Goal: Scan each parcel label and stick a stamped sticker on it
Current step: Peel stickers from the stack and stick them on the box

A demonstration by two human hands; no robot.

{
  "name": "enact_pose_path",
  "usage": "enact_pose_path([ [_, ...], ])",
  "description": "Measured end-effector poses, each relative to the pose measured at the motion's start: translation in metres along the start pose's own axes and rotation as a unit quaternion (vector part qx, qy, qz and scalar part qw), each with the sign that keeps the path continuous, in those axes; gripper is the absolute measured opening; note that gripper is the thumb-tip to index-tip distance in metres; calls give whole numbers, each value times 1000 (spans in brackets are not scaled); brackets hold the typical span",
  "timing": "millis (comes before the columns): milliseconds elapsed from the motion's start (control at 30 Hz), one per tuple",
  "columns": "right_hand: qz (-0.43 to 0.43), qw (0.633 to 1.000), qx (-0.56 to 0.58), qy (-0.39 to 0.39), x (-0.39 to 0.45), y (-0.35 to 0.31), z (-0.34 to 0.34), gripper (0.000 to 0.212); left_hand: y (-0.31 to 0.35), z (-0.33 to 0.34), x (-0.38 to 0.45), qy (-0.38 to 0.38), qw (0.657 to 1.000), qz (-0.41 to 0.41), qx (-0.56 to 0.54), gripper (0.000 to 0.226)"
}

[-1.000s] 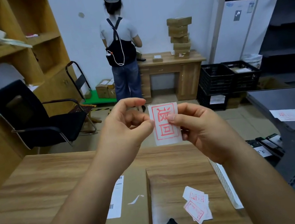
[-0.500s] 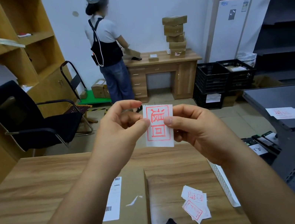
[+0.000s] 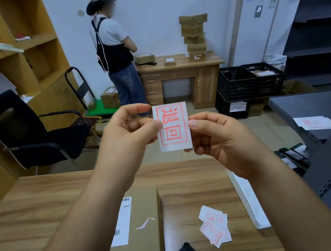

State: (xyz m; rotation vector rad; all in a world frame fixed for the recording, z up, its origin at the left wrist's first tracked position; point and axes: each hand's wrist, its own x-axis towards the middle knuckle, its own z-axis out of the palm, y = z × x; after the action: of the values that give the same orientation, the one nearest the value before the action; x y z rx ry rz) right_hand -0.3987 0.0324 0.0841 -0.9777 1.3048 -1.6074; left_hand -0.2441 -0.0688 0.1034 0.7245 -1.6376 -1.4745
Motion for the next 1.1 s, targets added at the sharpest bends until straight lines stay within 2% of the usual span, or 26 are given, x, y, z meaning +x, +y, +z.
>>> enact_pose_path([
  [467,11,1000,4,-16,0,-1,-20,19,0,20,2,22,999,20,32,26],
  [567,16,1000,-7,7,0,-2,-21,13,-7,21,4,42,993,63,95,32],
  [600,17,1000,-15,18,1,-1,-22,10,-10,20,4,60,979,115,158,33],
  [633,14,999,-26,32,1,-1,-23,9,-12,19,4,77,951,191,232,33],
  [700,1,997,-49,55,2,0,-23,9,-17,18,4,61,875,341,339,29],
  [733,-8,997,-55,58,2,0,-24,10,-19,20,4,38,847,379,371,29],
  [800,-28,997,-54,46,1,0,-24,17,-24,24,4,3,829,384,407,35],
  [867,-49,998,-38,31,1,0,-25,20,-27,28,4,-17,846,356,397,40],
  [1000,-71,997,13,-6,0,2,-27,14,-26,32,1,-16,915,285,285,31],
  [1100,-62,995,66,-38,-2,2,-29,22,-22,32,-1,-6,938,242,248,30],
])
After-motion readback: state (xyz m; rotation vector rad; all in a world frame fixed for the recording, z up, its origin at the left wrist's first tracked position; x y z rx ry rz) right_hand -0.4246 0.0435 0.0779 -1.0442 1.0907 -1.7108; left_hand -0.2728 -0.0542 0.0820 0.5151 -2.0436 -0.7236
